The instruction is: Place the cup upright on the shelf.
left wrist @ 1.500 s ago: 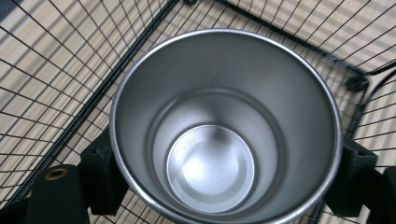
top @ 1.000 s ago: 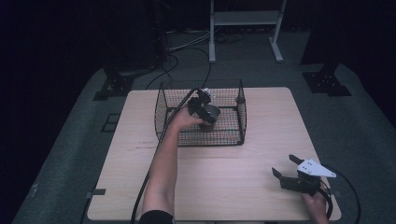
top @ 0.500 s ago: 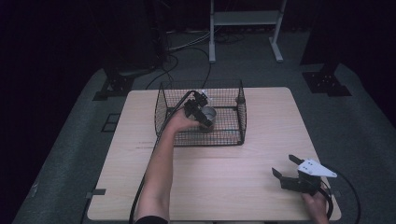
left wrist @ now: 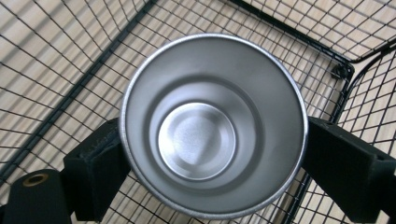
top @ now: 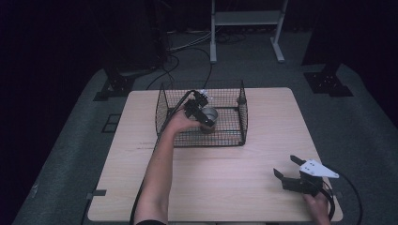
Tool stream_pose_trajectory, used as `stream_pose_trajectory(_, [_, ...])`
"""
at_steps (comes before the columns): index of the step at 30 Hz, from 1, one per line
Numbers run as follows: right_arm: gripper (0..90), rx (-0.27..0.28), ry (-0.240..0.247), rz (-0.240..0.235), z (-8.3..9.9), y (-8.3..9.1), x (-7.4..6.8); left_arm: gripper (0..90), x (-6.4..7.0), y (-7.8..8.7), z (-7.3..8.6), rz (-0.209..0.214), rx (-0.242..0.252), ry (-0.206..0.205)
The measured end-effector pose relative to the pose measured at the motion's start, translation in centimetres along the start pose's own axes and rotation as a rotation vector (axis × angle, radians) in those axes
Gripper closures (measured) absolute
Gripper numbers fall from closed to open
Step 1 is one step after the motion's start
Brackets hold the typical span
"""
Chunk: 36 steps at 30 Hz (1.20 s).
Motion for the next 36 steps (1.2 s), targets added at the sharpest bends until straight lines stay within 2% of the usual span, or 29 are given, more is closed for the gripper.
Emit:
stream_pose_trajectory(5, [13.4,0.001,-0.003,0.001,0.0,0.0,0.0,7.1,0.0,0.3,0.1,-0.015,0.007,0.003])
stream_pose_trajectory(6, [13.4,0.002,-0.004,0.002,0.0,0.0,0.1,6.9,0.1,0.8,0.0,-0.024,0.029,0.001])
stream_pose_trajectory(11, [13.4,0.0,-0.004,0.005,0.0,0.0,0.0,6.7,0.6,1.7,-0.4,-0.025,0.065,-0.014])
stream_pose_trajectory(14, [13.4,0.0,-0.004,0.005,0.0,0.0,0.0,6.8,0.8,2.3,-0.7,-0.049,0.08,-0.027])
stream_pose_trajectory(22, [13.4,-0.002,0.0,0.012,0.0,0.0,0.0,6.7,1.0,3.8,-0.7,-0.076,0.103,-0.037])
stream_pose_trajectory(24, [13.4,-0.002,0.002,0.012,0.0,0.0,0.0,6.8,1.2,4.5,-0.6,-0.094,0.125,-0.047])
stream_pose_trajectory(30, [13.4,-0.014,0.019,0.017,0.0,-0.1,-0.3,6.9,2.1,6.3,-0.1,-0.097,0.171,-0.061])
stream_pose_trajectory(33, [13.4,-0.016,0.018,0.019,0.0,-0.1,-0.3,6.9,2.4,6.8,0.2,-0.085,0.19,-0.053])
stream_pose_trajectory(36, [13.4,-0.014,0.017,0.019,0.0,-0.1,-0.3,6.9,2.7,7.4,0.8,-0.09,0.192,-0.052])
Point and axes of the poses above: each handheld gripper's, and its own axes: y roughly backward along the jaws, z roughly out of its underside, x roughly to its right, the point moved 2 cm from there along -y, roughly forward along the jaws, and after that the axes turned 2 degrees about -z, right-handed, at the moved point
